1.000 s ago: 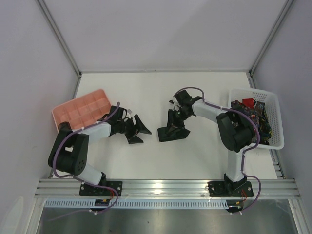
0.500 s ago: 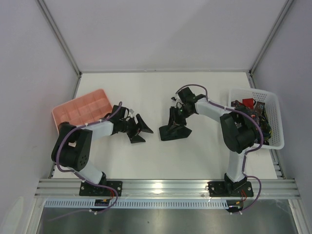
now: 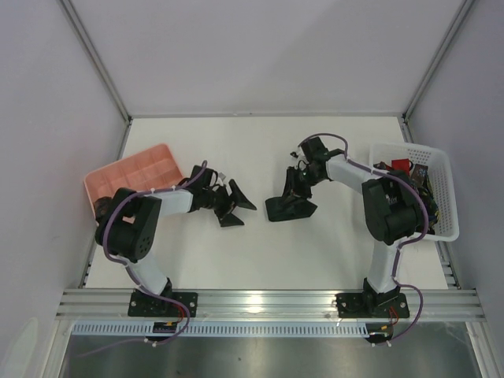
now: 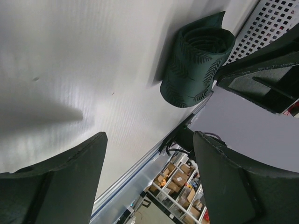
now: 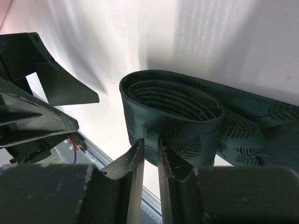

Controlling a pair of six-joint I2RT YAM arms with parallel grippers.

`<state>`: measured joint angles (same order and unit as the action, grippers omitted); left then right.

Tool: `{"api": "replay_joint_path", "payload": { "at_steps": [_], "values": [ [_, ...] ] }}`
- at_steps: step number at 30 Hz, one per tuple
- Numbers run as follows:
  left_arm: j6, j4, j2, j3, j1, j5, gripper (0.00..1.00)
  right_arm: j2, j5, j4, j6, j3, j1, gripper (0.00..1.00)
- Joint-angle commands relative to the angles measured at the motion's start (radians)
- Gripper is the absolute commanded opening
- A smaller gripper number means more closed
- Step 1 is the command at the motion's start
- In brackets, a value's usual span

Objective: Roll the ties
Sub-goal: Place the rolled tie into the container

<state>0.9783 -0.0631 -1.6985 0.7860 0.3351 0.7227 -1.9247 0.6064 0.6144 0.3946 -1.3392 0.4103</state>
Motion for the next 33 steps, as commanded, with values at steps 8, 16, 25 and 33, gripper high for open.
{"api": "replay_joint_path", "payload": {
  "at_steps": [8, 16, 25, 33],
  "values": [
    [0.054, 0.054, -0.043, 0.116, 0.053, 0.003, 0.8, 0.064, 0.061, -0.03, -0.013, 0.002, -0.034, 0.23],
    [0.04, 0.04, -0.062, 0.122, 0.053, 0.012, 0.8, 0.101, -0.051, 0.04, -0.01, -0.038, -0.036, 0.28],
    [0.042, 0.045, -0.085, 0.16, 0.053, 0.032, 0.8, 0.036, -0.129, 0.062, -0.023, -0.04, -0.038, 0.34],
    [0.043, 0.049, -0.119, 0.209, 0.056, 0.043, 0.82, -0.029, -0.172, -0.014, 0.0, -0.008, -0.051, 0.35]
  ]
}}
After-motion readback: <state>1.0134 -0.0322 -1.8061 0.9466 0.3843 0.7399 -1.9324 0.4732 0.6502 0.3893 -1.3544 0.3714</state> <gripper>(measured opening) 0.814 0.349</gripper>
